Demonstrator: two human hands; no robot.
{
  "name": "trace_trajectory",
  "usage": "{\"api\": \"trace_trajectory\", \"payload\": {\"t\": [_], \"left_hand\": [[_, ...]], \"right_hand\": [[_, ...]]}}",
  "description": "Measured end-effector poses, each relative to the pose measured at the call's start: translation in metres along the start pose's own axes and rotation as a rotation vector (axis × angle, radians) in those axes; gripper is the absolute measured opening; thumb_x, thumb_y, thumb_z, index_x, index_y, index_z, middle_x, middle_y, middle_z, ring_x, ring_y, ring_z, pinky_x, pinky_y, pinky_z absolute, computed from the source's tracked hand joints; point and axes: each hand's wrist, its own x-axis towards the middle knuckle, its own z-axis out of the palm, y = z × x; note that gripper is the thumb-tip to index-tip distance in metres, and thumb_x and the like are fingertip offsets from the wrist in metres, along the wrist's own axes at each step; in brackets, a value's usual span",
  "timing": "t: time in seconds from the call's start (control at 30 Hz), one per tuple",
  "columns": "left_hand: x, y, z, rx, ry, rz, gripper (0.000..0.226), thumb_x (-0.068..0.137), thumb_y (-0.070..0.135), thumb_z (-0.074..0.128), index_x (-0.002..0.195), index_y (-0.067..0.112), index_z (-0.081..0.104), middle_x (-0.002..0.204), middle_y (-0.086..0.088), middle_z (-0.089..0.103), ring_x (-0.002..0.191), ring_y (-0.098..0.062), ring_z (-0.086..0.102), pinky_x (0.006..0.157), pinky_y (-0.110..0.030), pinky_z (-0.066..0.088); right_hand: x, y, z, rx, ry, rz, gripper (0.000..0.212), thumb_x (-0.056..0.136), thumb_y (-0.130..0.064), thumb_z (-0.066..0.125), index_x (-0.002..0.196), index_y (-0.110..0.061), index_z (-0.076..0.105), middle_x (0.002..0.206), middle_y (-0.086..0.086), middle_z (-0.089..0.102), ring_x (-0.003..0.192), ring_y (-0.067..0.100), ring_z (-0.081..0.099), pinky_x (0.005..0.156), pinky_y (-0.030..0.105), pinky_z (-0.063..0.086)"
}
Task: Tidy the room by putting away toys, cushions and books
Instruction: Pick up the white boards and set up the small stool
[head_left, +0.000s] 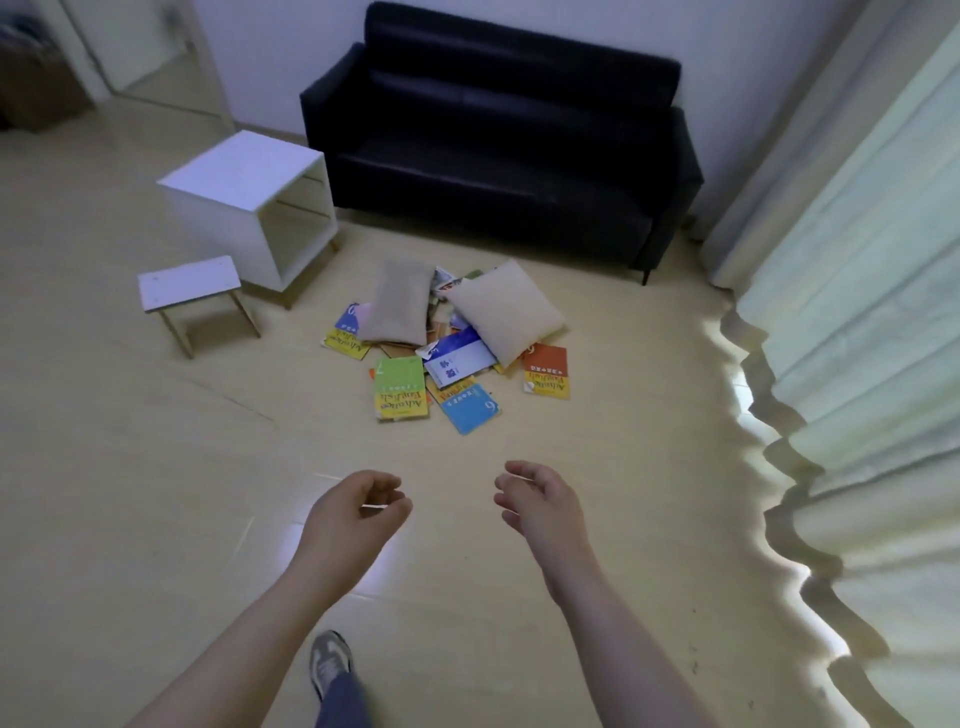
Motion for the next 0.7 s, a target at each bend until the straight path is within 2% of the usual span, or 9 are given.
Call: {"api": "trace_trajectory", "payload": {"t": [0.37, 0.57, 0.7], "left_hand": [[0.133, -0.001, -0.154, 0.001, 0.027, -0.001, 0.015, 0.086, 0.015, 0.067, 0.101, 0.019, 0.065, 0.089, 0.012, 0.066, 0.088, -0.004, 0.062, 0.067, -0.012, 0.041], [0.183, -0.005, -0.205, -0.004, 0.060, -0.011, 0.016, 0.086, 0.016, 0.068, 0.102, 0.019, 0.065, 0.089, 0.012, 0.066, 0.084, -0.001, 0.060, 0.065, -0.011, 0.040], [0.224, -0.007, -0.232, 0.005, 0.070, -0.019, 0.016, 0.085, 0.017, 0.068, 0.101, 0.019, 0.065, 0.089, 0.011, 0.067, 0.086, -0.003, 0.062, 0.066, -0.012, 0.041]], "right_hand": [[0.066, -0.070, 0.179, -0.010, -0.029, 0.022, 0.018, 0.090, -0.018, 0.060, 0.108, -0.019, 0.063, 0.095, 0.002, 0.068, 0.094, 0.018, 0.066, 0.089, 0.035, 0.053], [0.099, -0.102, 0.242, -0.039, -0.059, 0.007, 0.011, 0.090, -0.017, 0.060, 0.100, -0.021, 0.063, 0.094, 0.003, 0.068, 0.096, 0.022, 0.065, 0.090, 0.037, 0.052], [0.130, -0.120, 0.282, -0.045, -0.077, 0.006, 0.013, 0.090, -0.017, 0.059, 0.103, -0.020, 0.063, 0.093, 0.002, 0.067, 0.092, 0.020, 0.064, 0.091, 0.039, 0.052]]}}
